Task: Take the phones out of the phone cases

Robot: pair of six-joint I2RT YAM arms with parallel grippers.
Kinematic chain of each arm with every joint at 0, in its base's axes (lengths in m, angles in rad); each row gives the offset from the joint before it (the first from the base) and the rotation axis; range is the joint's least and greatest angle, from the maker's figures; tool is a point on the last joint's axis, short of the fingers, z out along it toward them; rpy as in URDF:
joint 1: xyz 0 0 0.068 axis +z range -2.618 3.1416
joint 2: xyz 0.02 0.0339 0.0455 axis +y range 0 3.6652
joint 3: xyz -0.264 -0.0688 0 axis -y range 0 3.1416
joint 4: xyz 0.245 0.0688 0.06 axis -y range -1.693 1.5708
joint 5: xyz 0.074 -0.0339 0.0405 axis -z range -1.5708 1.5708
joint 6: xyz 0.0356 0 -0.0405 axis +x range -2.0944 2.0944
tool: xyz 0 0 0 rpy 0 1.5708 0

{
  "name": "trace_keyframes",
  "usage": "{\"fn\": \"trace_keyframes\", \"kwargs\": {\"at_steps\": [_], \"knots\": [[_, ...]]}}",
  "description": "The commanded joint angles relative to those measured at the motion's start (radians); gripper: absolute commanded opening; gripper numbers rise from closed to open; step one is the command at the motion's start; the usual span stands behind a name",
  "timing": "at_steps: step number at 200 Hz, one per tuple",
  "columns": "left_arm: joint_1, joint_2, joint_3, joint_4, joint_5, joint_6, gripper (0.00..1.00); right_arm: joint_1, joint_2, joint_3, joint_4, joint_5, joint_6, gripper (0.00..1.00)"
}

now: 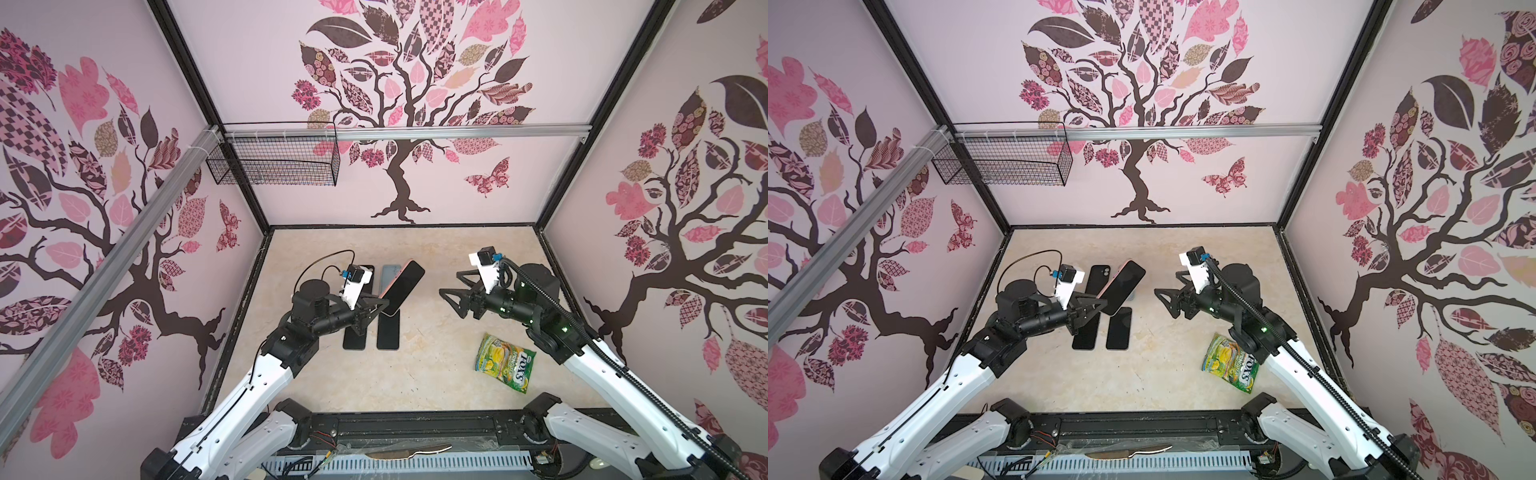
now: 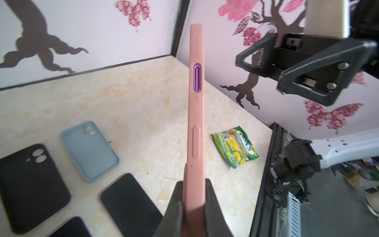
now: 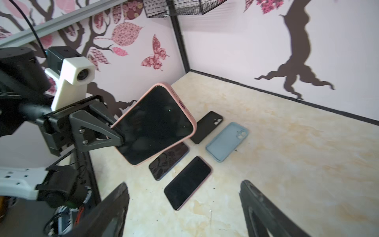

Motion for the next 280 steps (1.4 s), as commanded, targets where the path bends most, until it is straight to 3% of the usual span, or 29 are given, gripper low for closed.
{"fn": "trace_keyframes", "kwargs": {"at_steps": [1, 22, 73, 109, 145, 197, 280], "knots": [[0.003, -0.026, -0.013, 0.125, 0.148, 0.048, 0.00, -0.059, 0.033, 0.051, -0.006, -0.267, 0.046, 0.86], [0.002, -0.019, -0.015, 0.141, 0.218, 0.060, 0.00, -0.106, 0.038, 0.012, 0.171, -0.450, 0.172, 0.86], [0.002, -0.014, -0.023, 0.152, 0.298, 0.081, 0.00, -0.106, 0.056, 0.001, 0.369, -0.605, 0.315, 0.88], [0.003, 0.004, -0.019, 0.158, 0.353, 0.089, 0.00, -0.077, 0.079, 0.049, 0.224, -0.595, 0.205, 0.82], [0.002, 0.010, -0.015, 0.158, 0.385, 0.106, 0.00, -0.034, 0.109, 0.086, 0.178, -0.606, 0.182, 0.78], [0.002, 0.032, 0.004, 0.111, 0.386, 0.142, 0.00, -0.022, 0.141, 0.066, 0.332, -0.651, 0.351, 0.65], [0.001, 0.031, 0.007, 0.126, 0.399, 0.138, 0.00, 0.010, 0.167, 0.047, 0.310, -0.652, 0.358, 0.60]]}}
